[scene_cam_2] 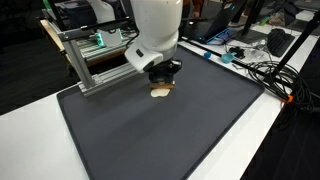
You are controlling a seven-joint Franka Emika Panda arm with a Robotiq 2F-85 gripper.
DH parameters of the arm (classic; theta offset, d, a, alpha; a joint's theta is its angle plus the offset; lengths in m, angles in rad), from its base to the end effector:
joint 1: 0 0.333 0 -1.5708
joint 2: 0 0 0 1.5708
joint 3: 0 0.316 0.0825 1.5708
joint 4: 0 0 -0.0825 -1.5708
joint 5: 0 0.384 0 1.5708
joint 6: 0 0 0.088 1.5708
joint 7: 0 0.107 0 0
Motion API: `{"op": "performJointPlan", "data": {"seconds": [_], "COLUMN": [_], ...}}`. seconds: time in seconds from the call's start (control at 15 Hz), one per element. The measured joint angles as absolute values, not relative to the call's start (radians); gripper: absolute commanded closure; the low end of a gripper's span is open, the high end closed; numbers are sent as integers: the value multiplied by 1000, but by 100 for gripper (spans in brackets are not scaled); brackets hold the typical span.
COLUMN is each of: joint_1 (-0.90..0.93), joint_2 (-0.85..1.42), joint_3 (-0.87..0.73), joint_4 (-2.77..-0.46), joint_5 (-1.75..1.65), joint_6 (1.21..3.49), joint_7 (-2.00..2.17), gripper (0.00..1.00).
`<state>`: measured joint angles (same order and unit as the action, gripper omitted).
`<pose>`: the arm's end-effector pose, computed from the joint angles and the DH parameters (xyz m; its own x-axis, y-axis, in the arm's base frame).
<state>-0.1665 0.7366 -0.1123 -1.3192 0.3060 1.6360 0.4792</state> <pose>0.6757 -0.1454 0.2762 0.6010 -0.6614 -0.4488 -0.7352 -0.6777 0.0141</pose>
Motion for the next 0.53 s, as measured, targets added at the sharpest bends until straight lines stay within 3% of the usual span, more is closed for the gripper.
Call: {"op": "performJointPlan", "data": {"seconds": [0.53], "joint_1": [-166], "joint_2": [826], "joint_3": [-138], "joint_4": [-1141], "joint_5": [287], "joint_6": [1532], "joint_7": [515], "gripper": [79]}}
